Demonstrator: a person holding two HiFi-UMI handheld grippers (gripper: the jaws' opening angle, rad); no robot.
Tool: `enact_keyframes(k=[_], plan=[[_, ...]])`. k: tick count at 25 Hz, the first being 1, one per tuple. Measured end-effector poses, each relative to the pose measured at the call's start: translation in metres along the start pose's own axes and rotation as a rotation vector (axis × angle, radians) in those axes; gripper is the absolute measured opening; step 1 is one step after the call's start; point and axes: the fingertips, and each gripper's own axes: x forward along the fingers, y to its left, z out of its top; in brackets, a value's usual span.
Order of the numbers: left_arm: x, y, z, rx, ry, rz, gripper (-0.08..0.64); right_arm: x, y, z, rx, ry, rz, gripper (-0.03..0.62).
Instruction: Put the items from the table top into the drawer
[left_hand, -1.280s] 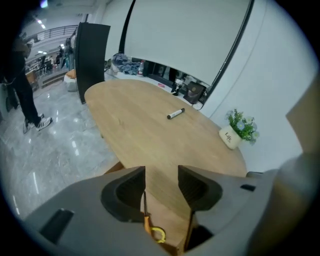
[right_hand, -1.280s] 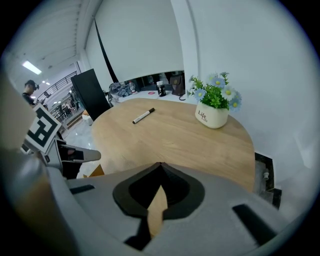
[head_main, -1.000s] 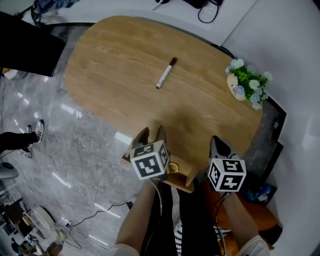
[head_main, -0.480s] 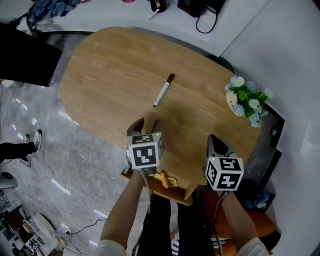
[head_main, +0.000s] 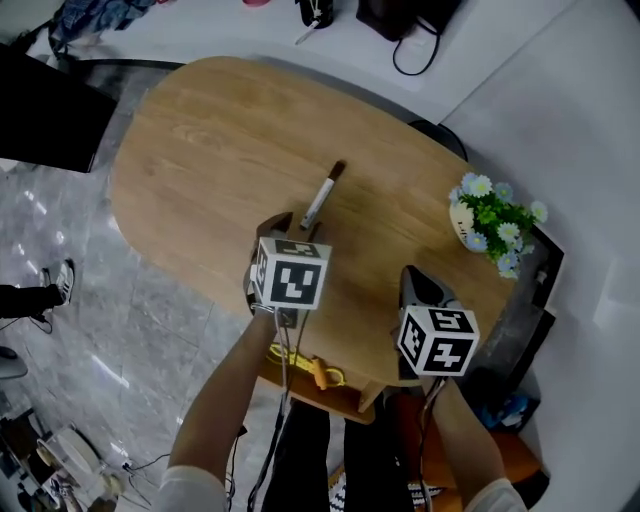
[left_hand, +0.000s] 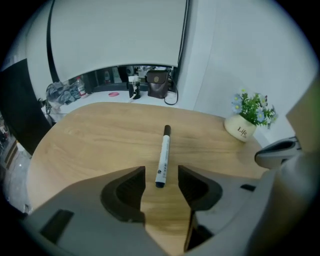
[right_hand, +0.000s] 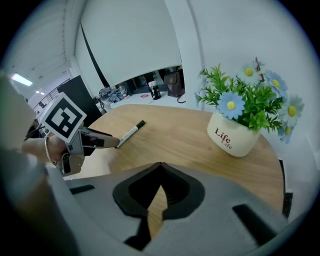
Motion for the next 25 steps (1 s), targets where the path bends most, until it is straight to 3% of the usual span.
enact_keyframes(k=[17,25], plan=[[0.044,-0.011,0.044,0.127,0.041,-0.131,0.196,0.010,-0.020,-0.005,0.026,0.025,-0.023,-0.007],[0.050,-0.009,0.032,0.181,0.102,-0.112,0.067,0.007,-0.026,-0.012,0.022,0.036,-0.016,-0.008]])
